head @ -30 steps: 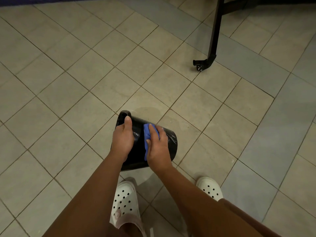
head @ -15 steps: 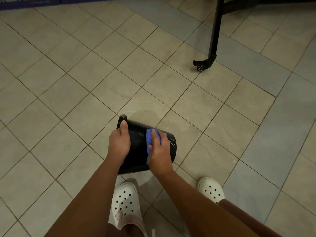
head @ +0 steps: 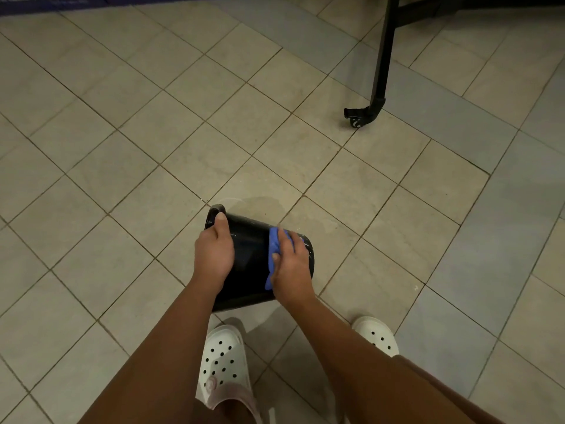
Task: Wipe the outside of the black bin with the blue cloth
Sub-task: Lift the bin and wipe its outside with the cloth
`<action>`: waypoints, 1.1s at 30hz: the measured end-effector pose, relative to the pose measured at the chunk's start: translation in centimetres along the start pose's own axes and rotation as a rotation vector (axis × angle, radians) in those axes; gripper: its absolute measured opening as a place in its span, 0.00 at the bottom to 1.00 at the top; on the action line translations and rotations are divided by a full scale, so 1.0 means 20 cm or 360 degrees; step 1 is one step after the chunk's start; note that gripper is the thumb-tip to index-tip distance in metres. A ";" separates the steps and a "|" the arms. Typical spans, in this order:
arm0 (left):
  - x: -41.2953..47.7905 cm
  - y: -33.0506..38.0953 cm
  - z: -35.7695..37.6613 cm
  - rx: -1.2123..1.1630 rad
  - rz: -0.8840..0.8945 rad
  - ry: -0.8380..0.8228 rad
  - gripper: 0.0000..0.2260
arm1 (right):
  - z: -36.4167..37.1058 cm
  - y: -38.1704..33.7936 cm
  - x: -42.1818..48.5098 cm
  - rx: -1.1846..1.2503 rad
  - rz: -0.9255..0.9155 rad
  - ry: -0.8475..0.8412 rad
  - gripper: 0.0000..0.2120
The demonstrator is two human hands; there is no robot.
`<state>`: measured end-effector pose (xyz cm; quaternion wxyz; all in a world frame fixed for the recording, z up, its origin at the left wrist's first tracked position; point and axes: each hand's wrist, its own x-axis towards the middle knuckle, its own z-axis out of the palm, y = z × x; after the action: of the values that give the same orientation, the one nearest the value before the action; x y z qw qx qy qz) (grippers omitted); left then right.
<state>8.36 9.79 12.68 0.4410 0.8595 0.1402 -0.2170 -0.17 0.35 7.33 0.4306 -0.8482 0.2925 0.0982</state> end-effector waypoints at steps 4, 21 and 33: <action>0.01 0.00 0.00 0.0087 0.0025 -0.0053 0.22 | 0.08 -0.02 -0.07 -0.0056 -0.0237 0.0164 0.30; 0.04 -0.03 -0.01 0.0027 -0.0063 -0.0017 0.26 | 0.06 0.00 -0.05 -0.0140 -0.0357 0.0090 0.29; 0.05 -0.04 0.00 0.0011 -0.0021 0.0037 0.25 | 0.06 0.00 0.00 -0.0113 0.0113 -0.0021 0.34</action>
<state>8.88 10.29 11.70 0.4350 0.8626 0.1502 -0.2104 -0.12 1.29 6.72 0.3985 -0.8513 0.3159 0.1292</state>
